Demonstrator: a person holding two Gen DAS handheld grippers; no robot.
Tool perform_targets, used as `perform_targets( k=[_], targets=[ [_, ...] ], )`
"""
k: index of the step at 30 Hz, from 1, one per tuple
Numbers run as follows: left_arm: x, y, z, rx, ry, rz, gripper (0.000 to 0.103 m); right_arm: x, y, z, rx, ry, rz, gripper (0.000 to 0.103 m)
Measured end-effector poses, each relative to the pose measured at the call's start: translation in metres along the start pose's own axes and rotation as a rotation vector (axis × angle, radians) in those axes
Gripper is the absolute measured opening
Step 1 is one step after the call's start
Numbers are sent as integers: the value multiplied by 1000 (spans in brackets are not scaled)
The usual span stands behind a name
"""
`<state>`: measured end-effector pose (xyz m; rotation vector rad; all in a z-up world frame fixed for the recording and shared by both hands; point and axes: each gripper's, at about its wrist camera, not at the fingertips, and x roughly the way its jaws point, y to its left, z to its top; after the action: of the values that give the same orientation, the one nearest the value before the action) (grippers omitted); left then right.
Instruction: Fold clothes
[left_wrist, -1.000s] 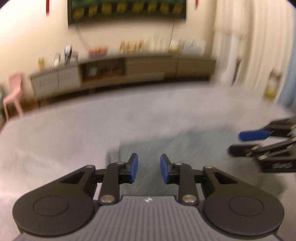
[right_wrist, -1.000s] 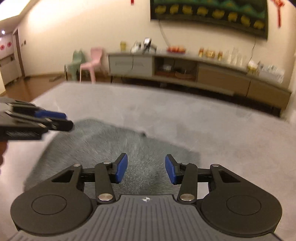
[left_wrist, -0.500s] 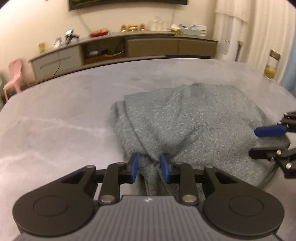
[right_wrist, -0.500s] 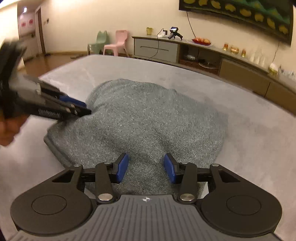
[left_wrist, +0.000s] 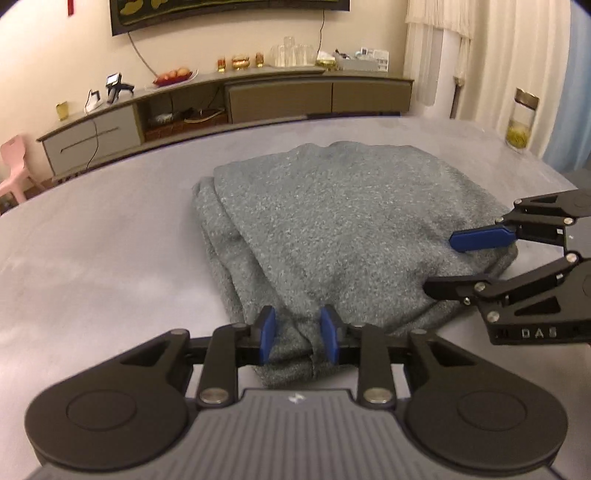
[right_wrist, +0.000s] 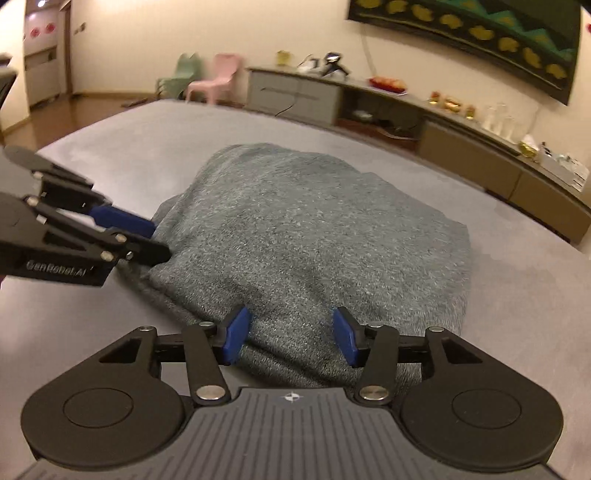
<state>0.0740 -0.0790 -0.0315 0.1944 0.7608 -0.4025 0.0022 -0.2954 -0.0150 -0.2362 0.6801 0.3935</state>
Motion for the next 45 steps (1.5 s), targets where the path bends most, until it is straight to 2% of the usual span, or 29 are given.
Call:
perform_targets(
  k=[3,5,7,11,14,16,18,19,21,25,30,35,38,45],
  targets=[
    [10,1,5,-26,-8,-15,34,-2,-40,0,45,12,19,59],
    [4,9,3,-45,-11,-22,36,-14,-60,-5,75,35,43,55],
    [-9,21,0,-83,-20,5,34,-33,-72,-14,109,40,31,57],
    [-24,25,0,-137,-39,-42,33,-54,-91,-17,212,-28,-3,61],
    [-12,9,-1,-102,-6,-32,37,-38,-84,-21,236,-17,-29,61],
    [-4,5,-6,-112,-13,-8,45,-19,-80,-25,221,17,-63,61],
    [-9,4,-5,-128,-12,3,44,-3,-75,-26,213,48,-96,61],
    [-15,3,-4,-133,-15,6,42,-6,-73,-23,227,53,-106,61],
    [-28,0,-5,-140,-29,4,45,-24,-70,-26,254,35,-121,63],
    [-49,-11,-13,-173,-47,4,72,-50,-61,-31,296,6,-144,79],
    [-61,-31,-25,-185,-42,18,76,-56,-43,-36,315,16,-160,81],
    [-70,-48,-27,-168,-49,30,100,-65,-25,-45,305,8,-167,85],
    [-70,-56,-27,-147,-46,41,103,-68,-18,-45,284,8,-183,86],
    [-77,-65,-28,-122,-82,36,103,-60,-16,-43,278,7,-202,87]
  ],
)
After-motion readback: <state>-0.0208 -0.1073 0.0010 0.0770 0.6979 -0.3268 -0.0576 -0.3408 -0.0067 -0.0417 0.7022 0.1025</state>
